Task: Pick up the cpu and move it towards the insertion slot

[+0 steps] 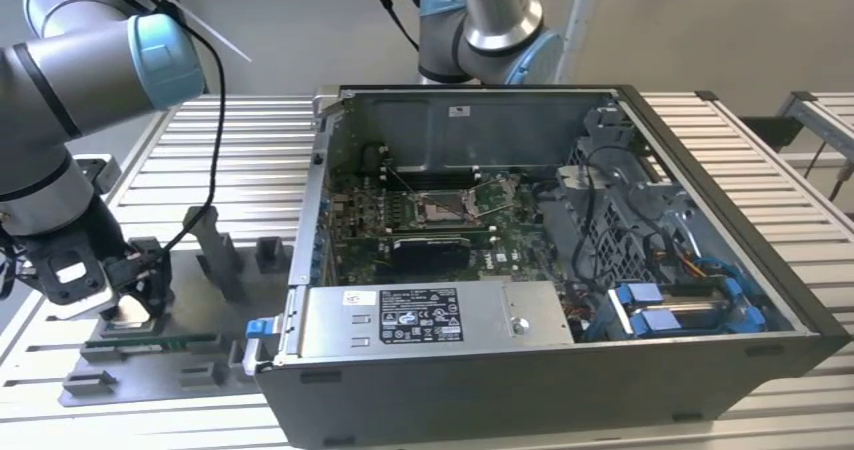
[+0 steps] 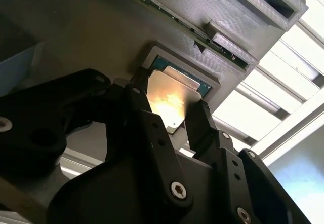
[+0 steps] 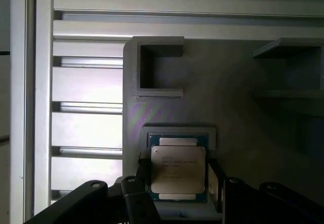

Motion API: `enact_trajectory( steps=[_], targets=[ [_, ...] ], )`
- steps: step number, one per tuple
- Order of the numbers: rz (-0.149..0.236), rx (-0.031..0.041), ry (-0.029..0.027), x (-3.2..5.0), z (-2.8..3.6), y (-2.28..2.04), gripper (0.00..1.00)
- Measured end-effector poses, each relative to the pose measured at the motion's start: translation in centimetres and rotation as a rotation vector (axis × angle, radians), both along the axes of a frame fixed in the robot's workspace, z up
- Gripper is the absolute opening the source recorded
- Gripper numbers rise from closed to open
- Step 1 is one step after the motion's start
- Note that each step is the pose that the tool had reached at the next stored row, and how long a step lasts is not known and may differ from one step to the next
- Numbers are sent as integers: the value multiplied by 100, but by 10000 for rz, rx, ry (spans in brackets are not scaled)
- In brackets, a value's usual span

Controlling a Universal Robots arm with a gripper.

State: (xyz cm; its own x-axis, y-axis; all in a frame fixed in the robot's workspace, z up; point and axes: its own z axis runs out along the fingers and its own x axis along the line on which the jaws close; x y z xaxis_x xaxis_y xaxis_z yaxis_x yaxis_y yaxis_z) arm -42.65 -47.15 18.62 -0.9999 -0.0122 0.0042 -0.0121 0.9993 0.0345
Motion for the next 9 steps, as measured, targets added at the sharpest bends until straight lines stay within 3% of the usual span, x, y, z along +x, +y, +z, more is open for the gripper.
enact_trajectory(
  steps=[6,9],
  targets=[
    [0,3,-5,0,3,0,0],
    [-1,0,0,0,69,0,0]
  ],
)
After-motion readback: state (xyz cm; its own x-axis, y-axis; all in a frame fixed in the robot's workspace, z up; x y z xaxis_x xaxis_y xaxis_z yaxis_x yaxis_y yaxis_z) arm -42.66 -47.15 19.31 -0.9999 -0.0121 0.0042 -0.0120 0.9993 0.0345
